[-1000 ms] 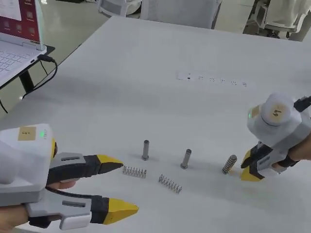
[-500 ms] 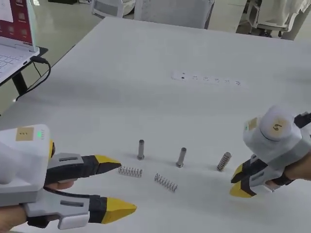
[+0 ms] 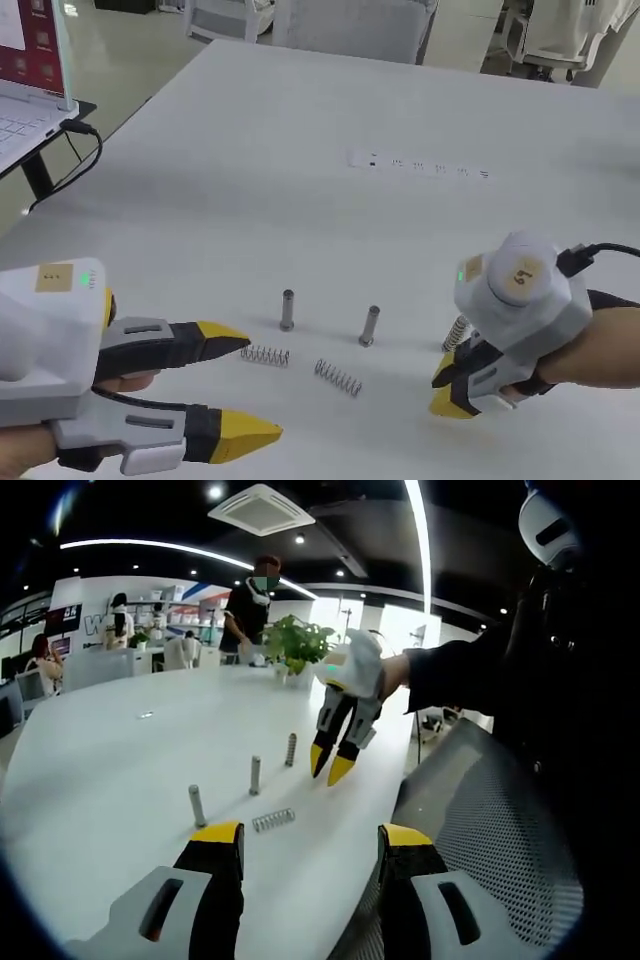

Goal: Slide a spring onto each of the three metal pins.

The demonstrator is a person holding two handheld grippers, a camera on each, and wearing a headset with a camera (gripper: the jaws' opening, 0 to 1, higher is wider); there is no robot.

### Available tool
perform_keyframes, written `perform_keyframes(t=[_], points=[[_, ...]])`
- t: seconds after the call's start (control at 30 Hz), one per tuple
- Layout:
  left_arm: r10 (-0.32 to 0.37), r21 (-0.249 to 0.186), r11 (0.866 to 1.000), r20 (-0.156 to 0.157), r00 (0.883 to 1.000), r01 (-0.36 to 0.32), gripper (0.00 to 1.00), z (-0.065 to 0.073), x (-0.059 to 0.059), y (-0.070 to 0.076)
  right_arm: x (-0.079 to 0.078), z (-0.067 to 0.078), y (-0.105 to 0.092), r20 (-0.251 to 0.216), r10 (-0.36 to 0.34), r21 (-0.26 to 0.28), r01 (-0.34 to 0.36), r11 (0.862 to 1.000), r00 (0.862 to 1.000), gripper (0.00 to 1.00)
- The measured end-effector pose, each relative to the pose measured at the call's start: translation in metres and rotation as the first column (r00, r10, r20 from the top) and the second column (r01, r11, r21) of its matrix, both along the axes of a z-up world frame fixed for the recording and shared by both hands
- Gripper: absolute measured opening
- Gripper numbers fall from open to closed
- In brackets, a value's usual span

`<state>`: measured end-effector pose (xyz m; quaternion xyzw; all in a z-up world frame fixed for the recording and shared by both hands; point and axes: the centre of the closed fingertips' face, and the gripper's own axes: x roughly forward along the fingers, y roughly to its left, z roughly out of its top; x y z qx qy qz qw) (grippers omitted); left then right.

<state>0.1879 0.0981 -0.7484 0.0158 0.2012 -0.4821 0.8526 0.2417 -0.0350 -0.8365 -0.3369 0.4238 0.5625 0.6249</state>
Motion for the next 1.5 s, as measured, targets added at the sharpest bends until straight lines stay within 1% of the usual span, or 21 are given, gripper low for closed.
perform_keyframes(t=[0.4,0.63,0.83,1.2,1.33,1.5], points=[[0.000,-0.001,1.000,0.004,1.000,0.000,0.48,0.001,0.000,0.001,-0.003,0.001,0.041,0.012,0.043,0.047,-0.044,0.998,0.999,0.14],[0.004,0.000,1.000,0.002,1.000,-0.004,0.48,0.000,-0.001,0.002,-0.001,-0.001,0.059,0.019,0.046,0.069,-0.047,0.996,0.999,0.13],[0.004,0.001,1.000,0.000,1.000,-0.004,0.48,0.000,-0.002,0.003,0.001,-0.006,0.066,0.019,0.034,0.076,-0.035,0.996,0.999,0.13],[0.006,0.001,1.000,-0.002,1.000,-0.006,0.48,-0.001,-0.002,0.003,0.006,-0.018,0.072,0.027,-0.021,0.067,0.019,0.998,0.999,0.13],[0.009,0.000,1.000,-0.004,1.000,-0.009,0.48,-0.002,-0.002,0.004,0.006,-0.019,0.071,0.034,-0.019,0.060,0.017,0.998,0.999,0.12],[0.008,0.001,1.000,-0.004,1.000,-0.008,0.48,-0.002,-0.001,0.004,0.007,-0.021,0.070,0.053,-0.011,0.047,0.009,0.999,0.999,0.10]])
